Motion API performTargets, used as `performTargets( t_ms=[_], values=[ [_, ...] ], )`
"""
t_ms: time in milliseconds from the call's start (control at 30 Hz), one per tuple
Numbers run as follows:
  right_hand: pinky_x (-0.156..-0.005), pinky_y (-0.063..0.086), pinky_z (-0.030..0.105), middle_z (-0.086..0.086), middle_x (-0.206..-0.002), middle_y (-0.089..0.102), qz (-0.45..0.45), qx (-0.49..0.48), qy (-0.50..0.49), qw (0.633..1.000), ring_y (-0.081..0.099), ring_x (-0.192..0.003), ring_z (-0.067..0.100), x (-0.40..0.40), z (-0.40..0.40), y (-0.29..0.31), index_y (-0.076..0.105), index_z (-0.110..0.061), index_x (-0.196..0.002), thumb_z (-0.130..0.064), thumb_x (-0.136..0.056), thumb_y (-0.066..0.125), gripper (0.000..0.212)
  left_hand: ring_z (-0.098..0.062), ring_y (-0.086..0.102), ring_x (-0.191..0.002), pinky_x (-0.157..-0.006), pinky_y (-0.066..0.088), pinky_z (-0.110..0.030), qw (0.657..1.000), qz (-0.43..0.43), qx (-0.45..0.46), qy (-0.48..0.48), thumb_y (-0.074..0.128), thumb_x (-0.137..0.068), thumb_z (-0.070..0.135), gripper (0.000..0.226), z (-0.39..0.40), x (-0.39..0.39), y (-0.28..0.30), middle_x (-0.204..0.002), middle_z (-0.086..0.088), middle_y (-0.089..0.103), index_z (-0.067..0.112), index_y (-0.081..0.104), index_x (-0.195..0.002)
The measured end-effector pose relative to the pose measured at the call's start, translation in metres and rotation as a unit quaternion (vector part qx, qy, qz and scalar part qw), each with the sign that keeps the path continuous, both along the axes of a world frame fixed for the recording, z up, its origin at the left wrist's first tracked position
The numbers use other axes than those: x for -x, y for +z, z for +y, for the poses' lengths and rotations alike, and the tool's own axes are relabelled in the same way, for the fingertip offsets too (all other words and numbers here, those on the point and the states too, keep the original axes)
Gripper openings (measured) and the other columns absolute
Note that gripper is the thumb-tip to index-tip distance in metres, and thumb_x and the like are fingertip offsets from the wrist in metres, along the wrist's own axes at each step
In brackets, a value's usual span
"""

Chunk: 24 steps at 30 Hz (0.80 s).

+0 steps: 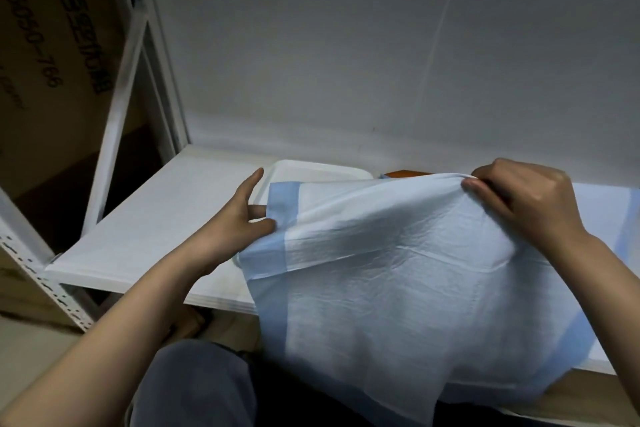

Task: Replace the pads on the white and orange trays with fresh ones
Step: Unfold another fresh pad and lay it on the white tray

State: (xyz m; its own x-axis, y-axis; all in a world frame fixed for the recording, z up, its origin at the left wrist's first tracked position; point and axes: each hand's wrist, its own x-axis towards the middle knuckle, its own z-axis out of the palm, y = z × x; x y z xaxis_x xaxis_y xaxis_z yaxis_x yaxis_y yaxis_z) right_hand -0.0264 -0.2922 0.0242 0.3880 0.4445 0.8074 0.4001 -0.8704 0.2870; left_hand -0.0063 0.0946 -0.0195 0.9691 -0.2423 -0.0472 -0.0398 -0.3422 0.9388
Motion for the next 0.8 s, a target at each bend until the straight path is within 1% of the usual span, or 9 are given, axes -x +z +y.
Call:
performTargets(
  t_ms=[67, 133, 267, 400, 500, 533, 633, 733, 800],
  values=[
    [-0.046, 0.04, 0.028, 0.006, -0.062, 0.061, -0.003, 0.002, -0.001, 1.0, 0.056, -0.05, 0.026, 0.001, -0.001, -0.001, 0.067, -0.008, -0.072, -0.026, -0.096, 0.056, 0.032, -0.019, 0.062, -0.088, -0.081, 0.045, -0.034, 1.0, 0.007, -0.022, 0.007, 0.047, -0.093, 0.005, 0.07, 0.004, -0.001, -0.007, -0.107, -0.016, 0.068, 0.039, 0.016, -0.146],
    [-0.046, 0.04, 0.029, 0.006, -0.061, 0.06, -0.003, 0.006, 0.002, 1.0, 0.055, -0.049, 0.026, 0.003, -0.002, -0.001, 0.066, -0.008, -0.072, -0.026, -0.096, 0.057, 0.031, -0.023, 0.057, -0.084, -0.076, 0.043, -0.037, 0.999, 0.021, -0.034, 0.014, 0.043, -0.094, 0.007, 0.054, 0.003, -0.001, -0.012, -0.105, -0.022, 0.065, 0.034, 0.029, -0.139],
    [-0.047, 0.039, 0.028, 0.007, -0.058, 0.057, -0.013, 0.021, 0.02, 1.0, 0.053, -0.047, 0.027, 0.005, 0.0, 0.0, 0.066, -0.006, -0.071, -0.025, -0.096, 0.057, 0.033, -0.02, 0.059, -0.082, -0.071, 0.044, -0.029, 0.99, 0.077, 0.095, 0.074, 0.05, -0.081, 0.028, 0.025, -0.011, -0.004, -0.005, -0.099, -0.003, 0.062, 0.03, 0.059, -0.105],
    [-0.047, 0.04, 0.028, 0.009, -0.057, 0.055, -0.022, 0.046, 0.04, 0.998, 0.052, -0.046, 0.028, 0.009, 0.0, 0.004, 0.068, -0.003, -0.07, -0.025, -0.096, 0.056, 0.037, -0.017, 0.065, -0.098, -0.078, 0.051, -0.034, 0.979, 0.083, 0.159, 0.101, 0.04, -0.09, 0.057, 0.047, -0.014, -0.014, 0.004, -0.117, -0.002, 0.065, 0.029, 0.056, -0.124],
    [-0.047, 0.039, 0.028, 0.009, -0.056, 0.053, -0.022, 0.053, 0.057, 0.997, 0.05, -0.045, 0.028, 0.01, 0.003, 0.007, 0.068, -0.002, -0.069, -0.025, -0.097, 0.056, 0.037, -0.012, 0.07, -0.085, -0.078, 0.052, -0.032, 0.958, 0.088, 0.245, 0.119, 0.034, -0.093, 0.057, 0.049, -0.015, -0.021, 0.018, -0.098, 0.001, 0.073, 0.027, 0.073, -0.098],
    [-0.047, 0.039, 0.028, 0.009, -0.056, 0.053, -0.024, 0.055, 0.06, 0.996, 0.05, -0.045, 0.028, 0.011, 0.003, 0.007, 0.068, -0.002, -0.07, -0.025, -0.096, 0.056, 0.037, -0.012, 0.069, -0.082, -0.077, 0.051, -0.031, 0.956, 0.086, 0.252, 0.124, 0.033, -0.093, 0.058, 0.048, -0.017, -0.026, 0.024, -0.097, 0.0, 0.071, 0.029, 0.069, -0.103],
    [-0.048, 0.039, 0.027, 0.009, -0.056, 0.053, -0.026, 0.059, 0.068, 0.996, 0.05, -0.045, 0.027, 0.011, 0.004, 0.006, 0.068, -0.002, -0.07, -0.024, -0.095, 0.057, 0.036, -0.021, 0.066, -0.08, -0.075, 0.049, -0.031, 0.968, 0.09, 0.213, 0.1, 0.039, -0.09, 0.061, 0.049, -0.014, -0.031, 0.035, -0.094, -0.01, 0.07, 0.025, 0.064, -0.112],
    [-0.048, 0.041, 0.029, 0.009, -0.057, 0.054, -0.02, 0.05, 0.07, 0.996, 0.051, -0.045, 0.027, 0.011, 0.005, 0.004, 0.068, -0.002, -0.07, -0.023, -0.094, 0.058, 0.034, -0.017, 0.065, -0.092, -0.083, 0.051, -0.027, 0.989, 0.088, 0.112, 0.044, 0.068, -0.082, 0.038, 0.029, -0.01, -0.03, 0.025, -0.102, -0.004, 0.072, 0.02, 0.069, -0.105],
    [-0.047, 0.041, 0.029, 0.009, -0.057, 0.054, -0.022, 0.048, 0.069, 0.996, 0.051, -0.045, 0.027, 0.012, 0.005, 0.003, 0.068, -0.002, -0.069, -0.022, -0.094, 0.058, 0.034, -0.014, 0.057, -0.115, -0.104, 0.042, -0.029, 0.996, 0.07, 0.057, 0.01, 0.078, -0.074, 0.024, 0.06, -0.008, -0.029, 0.015, -0.129, 0.0, 0.06, 0.019, 0.056, -0.13]
  ],
)
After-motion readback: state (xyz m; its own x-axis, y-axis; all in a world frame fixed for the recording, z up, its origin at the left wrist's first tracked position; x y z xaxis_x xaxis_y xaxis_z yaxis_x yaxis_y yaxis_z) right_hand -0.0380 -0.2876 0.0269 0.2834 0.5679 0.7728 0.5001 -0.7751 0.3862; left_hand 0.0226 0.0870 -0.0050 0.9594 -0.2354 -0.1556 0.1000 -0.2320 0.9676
